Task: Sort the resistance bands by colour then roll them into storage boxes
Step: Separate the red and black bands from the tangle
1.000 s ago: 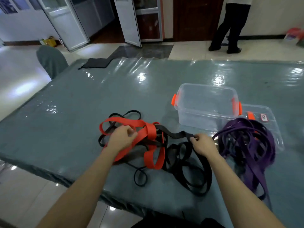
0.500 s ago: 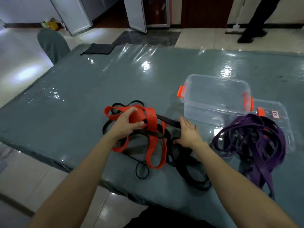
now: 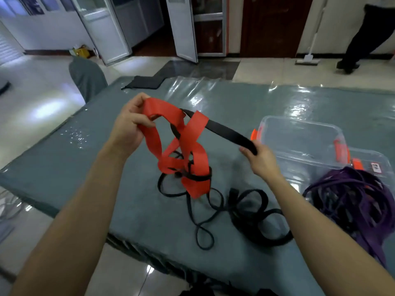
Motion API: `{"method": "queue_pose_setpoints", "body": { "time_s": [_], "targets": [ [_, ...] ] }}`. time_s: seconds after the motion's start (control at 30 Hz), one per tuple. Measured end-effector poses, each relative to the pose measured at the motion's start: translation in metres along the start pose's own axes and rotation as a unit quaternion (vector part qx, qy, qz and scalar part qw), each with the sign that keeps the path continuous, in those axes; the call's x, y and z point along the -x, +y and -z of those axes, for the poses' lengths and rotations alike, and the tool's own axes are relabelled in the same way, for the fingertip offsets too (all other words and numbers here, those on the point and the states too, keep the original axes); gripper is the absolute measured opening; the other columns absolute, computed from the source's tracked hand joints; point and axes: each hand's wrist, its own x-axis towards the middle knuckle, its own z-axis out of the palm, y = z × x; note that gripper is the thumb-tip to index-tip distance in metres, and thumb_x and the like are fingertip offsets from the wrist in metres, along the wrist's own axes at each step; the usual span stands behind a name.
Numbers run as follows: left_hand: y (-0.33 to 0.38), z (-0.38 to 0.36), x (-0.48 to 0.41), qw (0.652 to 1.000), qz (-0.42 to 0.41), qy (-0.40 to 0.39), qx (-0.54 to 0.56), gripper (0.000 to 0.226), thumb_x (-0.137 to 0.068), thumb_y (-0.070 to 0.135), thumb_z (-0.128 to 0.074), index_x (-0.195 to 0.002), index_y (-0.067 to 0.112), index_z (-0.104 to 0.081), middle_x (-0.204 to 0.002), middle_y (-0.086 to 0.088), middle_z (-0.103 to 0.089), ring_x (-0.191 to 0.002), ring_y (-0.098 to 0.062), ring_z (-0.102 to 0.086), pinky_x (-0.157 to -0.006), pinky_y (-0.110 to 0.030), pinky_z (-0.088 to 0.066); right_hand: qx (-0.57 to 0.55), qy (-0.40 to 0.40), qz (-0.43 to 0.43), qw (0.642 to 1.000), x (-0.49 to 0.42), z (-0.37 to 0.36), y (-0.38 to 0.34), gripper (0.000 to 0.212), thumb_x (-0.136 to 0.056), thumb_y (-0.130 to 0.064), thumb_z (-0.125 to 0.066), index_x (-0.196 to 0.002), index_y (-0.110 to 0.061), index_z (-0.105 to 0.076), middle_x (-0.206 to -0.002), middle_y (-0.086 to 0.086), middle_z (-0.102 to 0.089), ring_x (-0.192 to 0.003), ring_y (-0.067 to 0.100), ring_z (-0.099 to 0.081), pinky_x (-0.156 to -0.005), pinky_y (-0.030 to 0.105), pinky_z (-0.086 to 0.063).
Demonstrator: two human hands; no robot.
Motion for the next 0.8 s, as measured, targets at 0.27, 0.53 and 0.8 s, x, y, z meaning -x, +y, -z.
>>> {"method": "queue_pose_setpoints", "body": {
  "time_s": [0.27,0.53,0.8],
  "targets": [
    [-0.097,0.055,-0.020,0.936,0.118,0.093,-0.319,0.059,-0.074,0.006,-0.070,-0.131,0.019,-0.068,-0.119,-0.007,-0.069,-0.111,-0.020,-0.063,-0.096,-0.038,-0.055,0.128,-0.016,-0.144,0.981,0.024,0.000,0.001,0.021,-0.095,-0.034,-0.071,-0.106,-0.017,-0.075,-0.071,0.005,-0.068,-0.065,0.034,-0.070,-0.056,0.037,-0.056],
    [-0.228,0.026,0.054,0.861,0.240,-0.168,-0.416,0.056,-0.071,0.075,-0.077,-0.098,0.026,-0.077,-0.093,0.010,-0.081,-0.090,-0.007,-0.076,-0.092,-0.042,-0.062,0.260,-0.068,-0.174,0.947,0.088,-0.049,0.039,0.051,-0.100,-0.045,-0.067,-0.141,-0.014,-0.061,-0.130,0.020,-0.064,-0.117,0.043,-0.064,-0.102,0.050,-0.053],
    [-0.261,-0.016,0.096,0.759,0.232,-0.332,-0.509,0.052,-0.070,0.069,-0.077,-0.113,0.042,-0.067,-0.110,0.023,-0.069,-0.101,-0.004,-0.064,-0.101,-0.044,-0.053,0.227,-0.087,-0.015,0.970,0.094,-0.086,0.027,0.065,-0.096,-0.024,-0.069,-0.157,-0.031,-0.047,-0.159,0.008,-0.047,-0.138,0.036,-0.055,-0.114,0.049,-0.047]
  ]
}}
